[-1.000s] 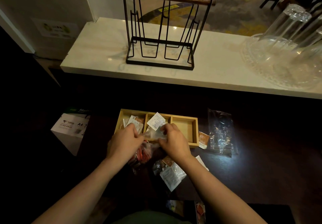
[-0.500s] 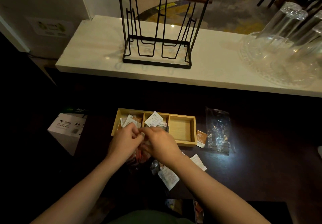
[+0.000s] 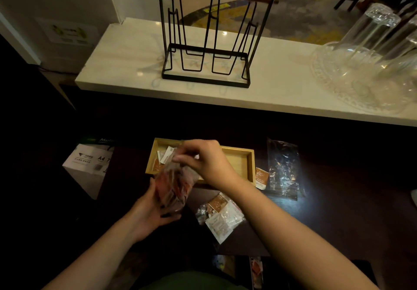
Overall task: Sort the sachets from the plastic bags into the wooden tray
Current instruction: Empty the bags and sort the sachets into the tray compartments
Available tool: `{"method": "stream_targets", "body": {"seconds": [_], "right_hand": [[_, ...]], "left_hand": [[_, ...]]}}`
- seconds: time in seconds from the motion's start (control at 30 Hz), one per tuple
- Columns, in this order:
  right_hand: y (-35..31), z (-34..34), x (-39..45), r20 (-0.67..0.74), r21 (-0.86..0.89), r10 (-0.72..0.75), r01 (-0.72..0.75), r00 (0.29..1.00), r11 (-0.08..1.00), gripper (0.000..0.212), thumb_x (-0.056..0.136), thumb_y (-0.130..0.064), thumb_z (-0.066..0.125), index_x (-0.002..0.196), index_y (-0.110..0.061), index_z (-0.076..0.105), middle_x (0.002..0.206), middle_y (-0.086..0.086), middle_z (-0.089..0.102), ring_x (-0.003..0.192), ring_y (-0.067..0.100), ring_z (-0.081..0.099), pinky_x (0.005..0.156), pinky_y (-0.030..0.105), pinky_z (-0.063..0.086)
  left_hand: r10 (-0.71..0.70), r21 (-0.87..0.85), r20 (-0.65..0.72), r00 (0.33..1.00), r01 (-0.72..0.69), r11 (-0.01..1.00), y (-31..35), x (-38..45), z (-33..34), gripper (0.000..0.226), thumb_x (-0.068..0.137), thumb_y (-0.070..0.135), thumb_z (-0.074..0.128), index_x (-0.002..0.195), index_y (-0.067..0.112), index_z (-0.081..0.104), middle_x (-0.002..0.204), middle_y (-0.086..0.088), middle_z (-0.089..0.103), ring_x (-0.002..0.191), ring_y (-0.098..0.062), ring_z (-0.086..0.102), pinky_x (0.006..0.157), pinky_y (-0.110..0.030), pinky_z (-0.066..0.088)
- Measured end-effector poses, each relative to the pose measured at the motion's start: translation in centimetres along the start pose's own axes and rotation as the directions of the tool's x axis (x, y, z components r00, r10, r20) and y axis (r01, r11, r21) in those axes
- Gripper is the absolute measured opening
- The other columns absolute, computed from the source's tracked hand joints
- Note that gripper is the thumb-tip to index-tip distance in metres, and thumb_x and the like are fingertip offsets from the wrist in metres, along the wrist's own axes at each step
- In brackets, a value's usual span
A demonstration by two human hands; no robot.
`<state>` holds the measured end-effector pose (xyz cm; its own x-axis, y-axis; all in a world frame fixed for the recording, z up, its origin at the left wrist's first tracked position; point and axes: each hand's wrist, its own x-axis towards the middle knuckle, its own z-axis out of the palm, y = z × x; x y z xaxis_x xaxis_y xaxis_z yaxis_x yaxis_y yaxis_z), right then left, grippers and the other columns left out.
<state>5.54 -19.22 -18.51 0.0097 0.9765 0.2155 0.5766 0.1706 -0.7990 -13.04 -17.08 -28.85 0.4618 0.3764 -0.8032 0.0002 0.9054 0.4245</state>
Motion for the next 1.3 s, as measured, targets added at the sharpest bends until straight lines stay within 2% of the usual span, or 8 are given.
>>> {"method": "stream_targets", "body": {"seconds": [0.13, 0.3, 0.4, 0.5, 0.67, 0.8, 1.07, 1.3], "right_hand": [[1.9, -2.5, -0.2, -0.060, -0.064, 0.067, -0.071, 0.996, 0.995, 0.012, 0.086, -0.021, 0.065, 0.088, -0.009, 0.070, 0.077, -0.001, 0.071, 0.068, 0.008, 0.066, 0.066, 0.026, 0.054], [5.4, -5.1, -1.5, -0.107, -0.308, 0.098, -0.127, 0.989, 0.943, 0.013, 0.087, -0.033, 0.061, 0.099, -0.029, 0.065, 0.085, -0.006, 0.069, 0.079, 0.009, 0.064, 0.070, 0.031, 0.053], [6.7, -5.8, -2.4, -0.127, -0.349, 0.134, -0.171, 0.983, 0.921, 0.012, 0.086, -0.033, 0.061, 0.098, -0.033, 0.063, 0.081, -0.004, 0.066, 0.077, 0.012, 0.061, 0.068, 0.034, 0.052], [7.8, -6.3, -3.2, -0.152, -0.344, 0.221, -0.261, 0.963, 0.902, 0.005, 0.086, -0.025, 0.064, 0.091, -0.026, 0.065, 0.076, -0.011, 0.064, 0.074, 0.008, 0.058, 0.067, 0.029, 0.048], [9.9, -7.0, -4.5, -0.120, -0.134, 0.451, -0.464, 0.885, 0.876, 0.004, 0.083, -0.018, 0.068, 0.083, -0.022, 0.067, 0.080, -0.004, 0.070, 0.079, 0.016, 0.066, 0.076, 0.034, 0.054], [10.8, -7.5, -5.4, -0.141, 0.000, 0.544, -0.549, 0.827, 0.836, 0.017, 0.081, -0.017, 0.071, 0.076, -0.031, 0.064, 0.083, -0.002, 0.071, 0.083, 0.017, 0.066, 0.079, 0.032, 0.054], [12.3, -8.1, -6.9, -0.074, 0.434, 0.721, -0.629, 0.689, 0.645, 0.013, 0.080, -0.012, 0.072, 0.093, -0.011, 0.071, 0.083, 0.002, 0.068, 0.074, 0.014, 0.057, 0.063, 0.026, 0.043], [13.3, -7.3, -7.3, -0.035, 0.600, 0.791, -0.620, 0.611, 0.506, 0.007, 0.086, -0.005, 0.063, 0.087, -0.009, 0.069, 0.081, 0.006, 0.067, 0.072, 0.017, 0.061, 0.063, 0.025, 0.049]], "left_hand": [[0.209, 0.129, -0.142, 0.968, -0.191, 0.973, 1.3, -0.6, 1.9, 0.047, 0.094, 0.052, 0.034, 0.106, 0.016, 0.062, 0.096, -0.014, 0.069, 0.076, -0.027, 0.064, 0.049, -0.031, 0.051], [0.429, 0.337, -0.136, 0.893, -0.366, 0.868, 3.1, -0.7, 2.6, 0.035, 0.098, 0.037, 0.038, 0.109, 0.013, 0.060, 0.087, -0.011, 0.066, 0.062, -0.020, 0.061, 0.038, -0.024, 0.044], [0.583, 0.579, -0.144, 0.799, -0.410, 0.705, 3.9, -0.5, 3.7, 0.028, 0.098, 0.028, 0.044, 0.104, 0.009, 0.063, 0.078, -0.009, 0.066, 0.057, -0.019, 0.059, 0.034, -0.022, 0.039], [0.708, 0.719, -0.155, 0.689, -0.413, 0.559, 4.8, -0.3, 5.4, 0.021, 0.096, 0.025, 0.049, 0.091, 0.014, 0.066, 0.074, -0.006, 0.067, 0.060, -0.022, 0.065, 0.045, -0.027, 0.046], [0.855, 0.880, -0.001, 0.519, -0.405, 0.247, 6.2, 0.3, 7.4, 0.020, 0.093, 0.021, 0.056, 0.077, 0.009, 0.061, 0.067, -0.003, 0.060, 0.060, -0.015, 0.056, 0.048, -0.023, 0.037], [0.860, 0.865, 0.074, 0.505, -0.462, 0.197, 6.7, 0.8, 9.1, 0.021, 0.091, 0.020, 0.058, 0.075, 0.007, 0.061, 0.060, -0.002, 0.054, 0.054, -0.018, 0.052, 0.051, -0.029, 0.040], [0.834, 0.873, 0.135, 0.534, -0.463, 0.155, 7.2, 1.0, 11.6, 0.020, 0.091, 0.016, 0.057, 0.078, 0.001, 0.063, 0.058, 0.001, 0.046, 0.053, -0.008, 0.042, 0.048, -0.016, 0.032], [0.814, 0.862, 0.213, 0.541, -0.496, 0.104, 7.1, 0.6, 12.4, 0.019, 0.092, 0.022, 0.056, 0.083, 0.008, 0.066, 0.063, -0.004, 0.055, 0.056, -0.017, 0.052, 0.052, -0.035, 0.043]]}}
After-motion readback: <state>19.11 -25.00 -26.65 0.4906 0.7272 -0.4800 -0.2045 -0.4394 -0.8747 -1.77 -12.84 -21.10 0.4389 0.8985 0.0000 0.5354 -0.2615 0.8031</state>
